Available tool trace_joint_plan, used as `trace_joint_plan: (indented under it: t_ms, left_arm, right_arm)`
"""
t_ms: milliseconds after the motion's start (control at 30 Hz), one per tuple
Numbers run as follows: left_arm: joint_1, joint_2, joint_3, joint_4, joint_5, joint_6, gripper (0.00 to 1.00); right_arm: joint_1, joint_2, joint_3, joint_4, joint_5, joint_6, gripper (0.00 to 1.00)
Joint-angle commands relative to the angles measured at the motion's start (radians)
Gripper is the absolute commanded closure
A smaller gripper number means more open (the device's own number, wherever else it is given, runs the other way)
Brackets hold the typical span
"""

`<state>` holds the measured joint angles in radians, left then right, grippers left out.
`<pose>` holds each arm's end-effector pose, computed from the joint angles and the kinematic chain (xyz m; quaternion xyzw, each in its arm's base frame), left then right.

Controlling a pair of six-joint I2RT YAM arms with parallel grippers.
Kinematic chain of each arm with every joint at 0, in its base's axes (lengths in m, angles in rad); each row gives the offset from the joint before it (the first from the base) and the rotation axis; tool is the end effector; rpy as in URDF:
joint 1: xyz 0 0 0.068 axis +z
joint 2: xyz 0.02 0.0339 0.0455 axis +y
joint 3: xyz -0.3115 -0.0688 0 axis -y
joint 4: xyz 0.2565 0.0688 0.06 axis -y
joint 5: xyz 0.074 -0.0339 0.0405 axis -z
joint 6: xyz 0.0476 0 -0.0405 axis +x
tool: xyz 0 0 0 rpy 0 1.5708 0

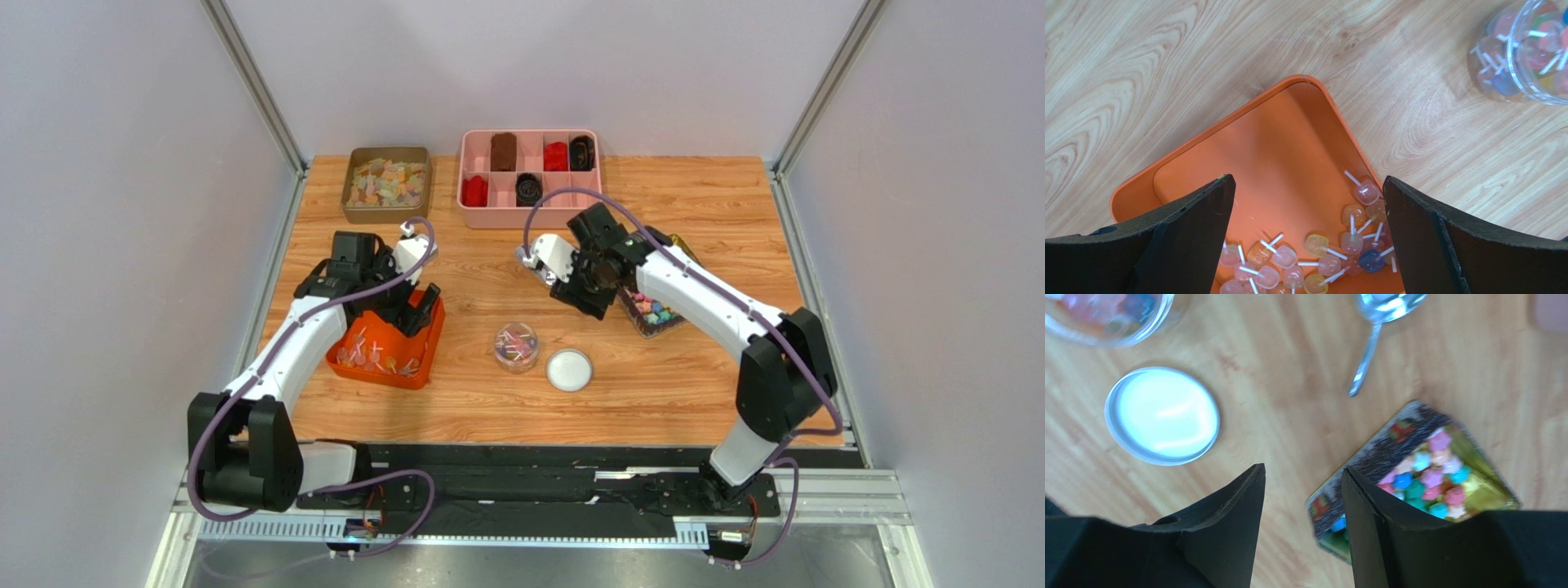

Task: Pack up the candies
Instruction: Pick up the bottle lid at the center of the board, then move the storage box to the center of the board.

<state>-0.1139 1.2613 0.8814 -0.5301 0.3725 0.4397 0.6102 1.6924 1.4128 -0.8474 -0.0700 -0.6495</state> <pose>0.2546 -0.0466 0.2774 0.3118 0.8778 -0.1211 0.3430 0.3038 0.2165 0.2999 -0.5805 0.7833 0.0298 0.2206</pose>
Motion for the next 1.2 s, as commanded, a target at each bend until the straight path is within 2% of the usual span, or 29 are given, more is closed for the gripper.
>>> trace_joint_plan:
  t_ms: [0, 200, 400, 667, 1167]
  left_arm:
    - [-0.016, 0.01, -0.01, 0.032, -0.076, 0.036, 0.01]
    - [-0.047, 0.032, -0.027, 0.045, -0.141, 0.025, 0.01]
    - [-0.061, 0.021, -0.021, 0.021, -0.055, -0.01, 0.01]
    - [-0.105, 0.07, -0.035, 0.021, -0.081, -0.024, 0.01]
    - [-0.122, 0.153, -0.058, 0.097, -0.325, -0.002, 0.01]
  right_arm:
    - [0.045, -0.112, -0.164, -0.001, -0.027, 0.063, 0.47]
    - [0.065, -0.155, -0.281, 0.073, -0.05, 0.143, 0.48]
    - [0.092, -0.137, -0.318, 0.119, -0.042, 0.186, 0.48]
    - [0.112, -0.083, -0.337, 0.165, 0.002, 0.202, 0.48]
    - [0.112, -0.045, -0.367, 0.2, 0.105, 0.197, 0.49]
